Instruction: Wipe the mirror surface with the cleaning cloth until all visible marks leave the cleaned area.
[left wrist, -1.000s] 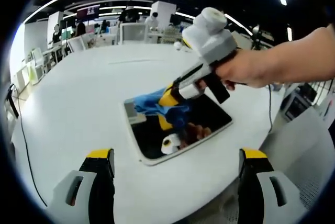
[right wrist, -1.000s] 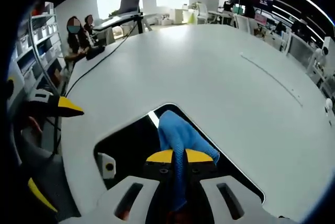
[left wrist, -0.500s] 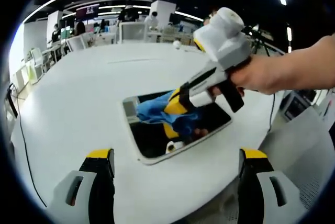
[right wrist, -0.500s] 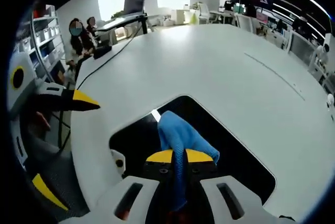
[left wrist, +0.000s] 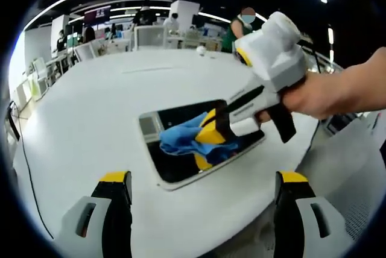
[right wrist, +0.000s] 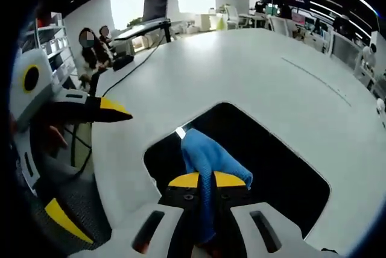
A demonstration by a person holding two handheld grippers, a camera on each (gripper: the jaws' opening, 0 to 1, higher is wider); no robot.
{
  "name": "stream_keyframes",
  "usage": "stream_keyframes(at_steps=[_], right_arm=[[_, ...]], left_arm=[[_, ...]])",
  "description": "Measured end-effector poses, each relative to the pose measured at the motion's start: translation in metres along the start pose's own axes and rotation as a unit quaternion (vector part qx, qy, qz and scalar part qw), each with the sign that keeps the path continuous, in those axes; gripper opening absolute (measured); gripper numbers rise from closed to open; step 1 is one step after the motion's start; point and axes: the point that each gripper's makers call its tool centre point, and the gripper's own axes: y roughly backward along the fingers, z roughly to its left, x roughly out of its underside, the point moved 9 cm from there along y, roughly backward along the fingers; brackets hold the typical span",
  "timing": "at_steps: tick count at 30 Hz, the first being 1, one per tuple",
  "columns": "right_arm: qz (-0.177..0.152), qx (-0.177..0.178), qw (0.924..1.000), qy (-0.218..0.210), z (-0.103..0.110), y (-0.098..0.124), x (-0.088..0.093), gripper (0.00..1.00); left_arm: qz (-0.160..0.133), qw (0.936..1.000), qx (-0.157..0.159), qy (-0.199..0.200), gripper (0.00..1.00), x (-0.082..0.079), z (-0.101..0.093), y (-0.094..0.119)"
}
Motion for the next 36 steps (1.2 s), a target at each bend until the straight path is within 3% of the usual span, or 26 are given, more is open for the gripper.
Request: stream_keyframes(at_steps=[5,9,15,21,25,36], right_arm=[[-0.004,-0.003,1.0,0.002,0.008,0.004,0.006,0.02],[-0.012,-0.007,0.9998,-0.017,0.012,0.008,0.011,0.02],[-0.014,-0.016,0.9991,-0.037,0.014,0.009,0.013,0.02],[-0.012,-0.019,0.9994,-0.026,0.016,0.01,0.014,0.02],[-0.012,-0.021,0.9995,-0.019,0.017,0.01,0.015,0.02],[-0.008,-0.019,0.9998,0.005,0.019,0.015,0.019,0.02]], left_arm=[[-0.004,1.0,0.006,0.0,0.99,-0.002,-0.002,-0.001],[-0.003,0.9998,0.015,-0.013,0.99,-0.004,-0.005,-0.002],[-0.006,0.9999,0.014,-0.001,0.99,-0.002,-0.004,-0.001],[-0.011,0.9998,0.013,-0.006,0.99,-0.004,-0.004,-0.001],[-0.036,0.9992,-0.004,-0.015,0.99,-0.011,-0.002,0.004],[-0.029,0.9994,-0.005,-0.021,0.99,-0.008,-0.001,0.002]])
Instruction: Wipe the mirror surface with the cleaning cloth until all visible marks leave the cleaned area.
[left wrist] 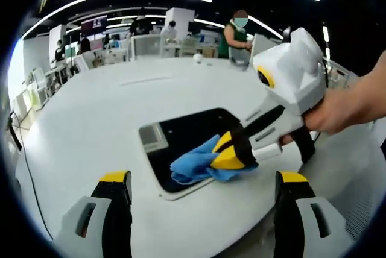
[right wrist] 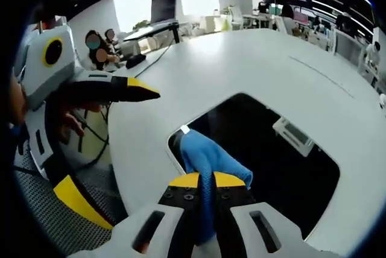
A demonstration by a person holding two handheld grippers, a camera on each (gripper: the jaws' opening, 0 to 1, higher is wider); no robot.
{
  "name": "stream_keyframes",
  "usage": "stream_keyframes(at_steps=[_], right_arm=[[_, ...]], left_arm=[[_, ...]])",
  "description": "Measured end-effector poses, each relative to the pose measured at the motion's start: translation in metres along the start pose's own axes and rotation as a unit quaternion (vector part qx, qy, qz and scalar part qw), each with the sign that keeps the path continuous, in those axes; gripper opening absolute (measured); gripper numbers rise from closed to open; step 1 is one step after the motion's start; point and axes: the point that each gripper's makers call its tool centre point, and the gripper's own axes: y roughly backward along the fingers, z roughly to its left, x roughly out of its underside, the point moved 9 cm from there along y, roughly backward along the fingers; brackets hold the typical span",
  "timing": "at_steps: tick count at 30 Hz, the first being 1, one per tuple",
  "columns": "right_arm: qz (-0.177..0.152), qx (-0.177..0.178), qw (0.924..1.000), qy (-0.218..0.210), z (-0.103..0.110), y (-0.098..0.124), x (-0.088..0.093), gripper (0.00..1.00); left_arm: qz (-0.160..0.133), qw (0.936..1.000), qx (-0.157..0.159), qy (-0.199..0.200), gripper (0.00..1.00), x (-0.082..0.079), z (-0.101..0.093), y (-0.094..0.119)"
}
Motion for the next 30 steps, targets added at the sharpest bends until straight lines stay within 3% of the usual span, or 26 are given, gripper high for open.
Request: stream_keyframes(at_steps=[14,30], right_arm=[[-0.002,0.01,0.9999,-0.012,-0.017,0.018,0.018,0.02],[0.005,0.013,0.9998,-0.015,-0.023,0.021,0.022,0.02]], left_arm=[[0.006,1.0,0.002,-0.004,0.99,0.001,-0.001,-0.002],[0.006,1.0,0.003,-0.003,0.99,0.0,-0.001,-0.003]])
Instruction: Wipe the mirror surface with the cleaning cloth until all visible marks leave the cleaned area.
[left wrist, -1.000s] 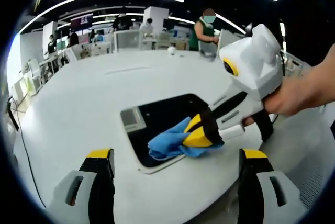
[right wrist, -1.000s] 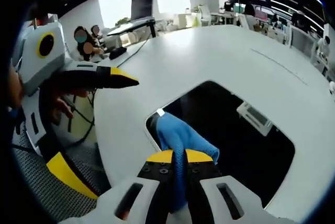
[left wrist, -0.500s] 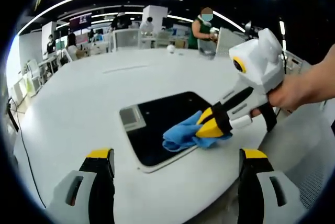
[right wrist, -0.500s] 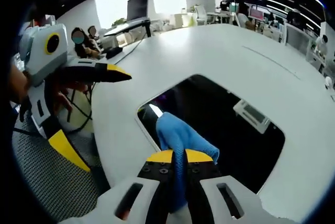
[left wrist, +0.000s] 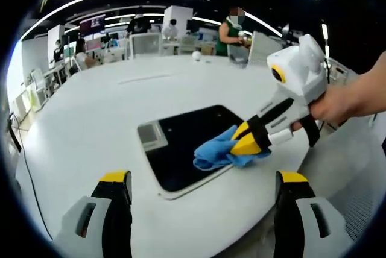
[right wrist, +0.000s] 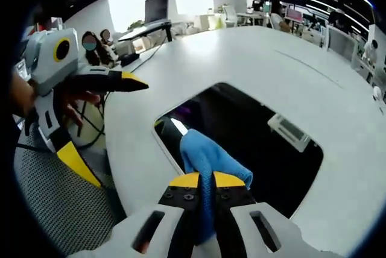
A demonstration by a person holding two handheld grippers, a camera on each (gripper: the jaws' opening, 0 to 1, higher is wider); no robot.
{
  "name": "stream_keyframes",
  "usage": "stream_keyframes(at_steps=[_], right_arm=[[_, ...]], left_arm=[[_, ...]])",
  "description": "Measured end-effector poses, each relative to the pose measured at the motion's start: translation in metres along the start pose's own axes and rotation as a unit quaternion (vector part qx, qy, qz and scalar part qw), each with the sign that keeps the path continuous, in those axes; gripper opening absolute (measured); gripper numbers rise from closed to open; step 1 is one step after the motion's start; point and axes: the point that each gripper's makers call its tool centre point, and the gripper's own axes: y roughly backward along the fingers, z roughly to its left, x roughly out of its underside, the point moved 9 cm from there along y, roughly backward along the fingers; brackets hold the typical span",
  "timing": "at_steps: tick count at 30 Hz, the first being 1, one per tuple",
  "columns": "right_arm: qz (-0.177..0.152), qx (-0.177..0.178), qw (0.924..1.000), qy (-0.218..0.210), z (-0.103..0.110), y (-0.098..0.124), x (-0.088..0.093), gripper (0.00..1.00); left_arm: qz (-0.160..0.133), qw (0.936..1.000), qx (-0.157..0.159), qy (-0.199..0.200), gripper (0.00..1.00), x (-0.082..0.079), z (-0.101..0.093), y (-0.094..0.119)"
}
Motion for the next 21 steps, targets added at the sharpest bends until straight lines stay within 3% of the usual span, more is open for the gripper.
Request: stream_keyframes(at_steps=[3,5,8,11,21], right_arm=[[0.001,0.002,1.0,-0.001,0.0,0.0,-0.001,0.02],[0.003,0.006,1.0,0.003,-0.001,0.0,-0.001,0.02],[0.005,0.004,1.0,0.003,-0.002,-0.001,-0.002,0.02],[0.006,0.003,1.0,0.004,-0.004,-0.003,-0.004,0.02],[0.004,0.006,1.0,-0.002,-0.012,-0.008,-0.012,0.02]], left_arm=[[0.004,1.0,-0.004,0.006,0.99,-0.001,0.0,0.0],[0.014,0.9997,-0.007,-0.017,0.99,-0.004,-0.001,0.0],[0.011,0.9997,-0.007,-0.021,0.99,-0.01,-0.004,0.001],[0.03,0.9994,0.002,-0.02,0.99,-0.006,-0.004,0.0],[0.0,0.9999,-0.01,-0.008,0.99,-0.025,0.0,0.0]])
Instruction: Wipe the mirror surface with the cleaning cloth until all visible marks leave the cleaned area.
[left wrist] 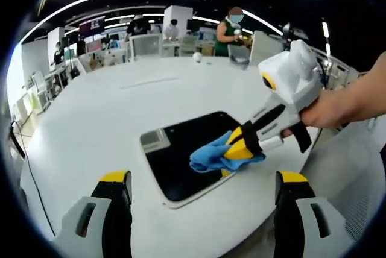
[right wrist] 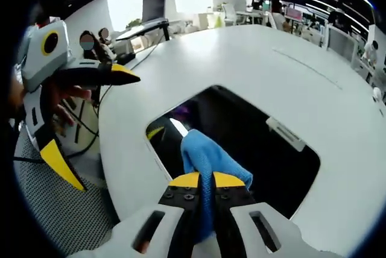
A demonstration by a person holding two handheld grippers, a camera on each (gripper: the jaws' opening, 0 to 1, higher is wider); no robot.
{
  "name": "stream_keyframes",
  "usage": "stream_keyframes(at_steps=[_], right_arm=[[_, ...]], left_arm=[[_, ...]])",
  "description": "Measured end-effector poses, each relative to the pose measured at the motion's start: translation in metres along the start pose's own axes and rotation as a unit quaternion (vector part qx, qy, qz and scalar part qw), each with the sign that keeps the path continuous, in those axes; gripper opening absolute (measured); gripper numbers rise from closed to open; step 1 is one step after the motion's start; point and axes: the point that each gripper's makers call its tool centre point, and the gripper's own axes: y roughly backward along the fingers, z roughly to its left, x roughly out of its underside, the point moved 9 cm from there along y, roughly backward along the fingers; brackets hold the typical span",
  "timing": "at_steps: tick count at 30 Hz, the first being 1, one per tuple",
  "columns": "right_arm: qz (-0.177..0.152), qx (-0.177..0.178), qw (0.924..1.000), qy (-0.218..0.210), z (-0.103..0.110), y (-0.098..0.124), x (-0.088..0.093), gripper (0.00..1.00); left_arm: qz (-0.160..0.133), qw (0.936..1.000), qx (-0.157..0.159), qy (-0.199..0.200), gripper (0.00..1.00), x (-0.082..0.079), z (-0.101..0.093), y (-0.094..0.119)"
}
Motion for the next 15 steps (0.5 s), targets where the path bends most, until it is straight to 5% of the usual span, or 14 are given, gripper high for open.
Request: stream_keyframes(at_steps=[7,15], right_arm=[[-0.003,0.004,0.9999,-0.009,-0.008,-0.003,-0.005,0.02],[-0.004,0.003,1.0,-0.007,-0.015,-0.006,-0.008,0.02]], left_arm=[[-0.006,1.0,0.005,0.003,0.99,-0.007,-0.006,-0.007],[0.009,0.9999,0.007,0.003,0.99,0.01,-0.002,-0.007]])
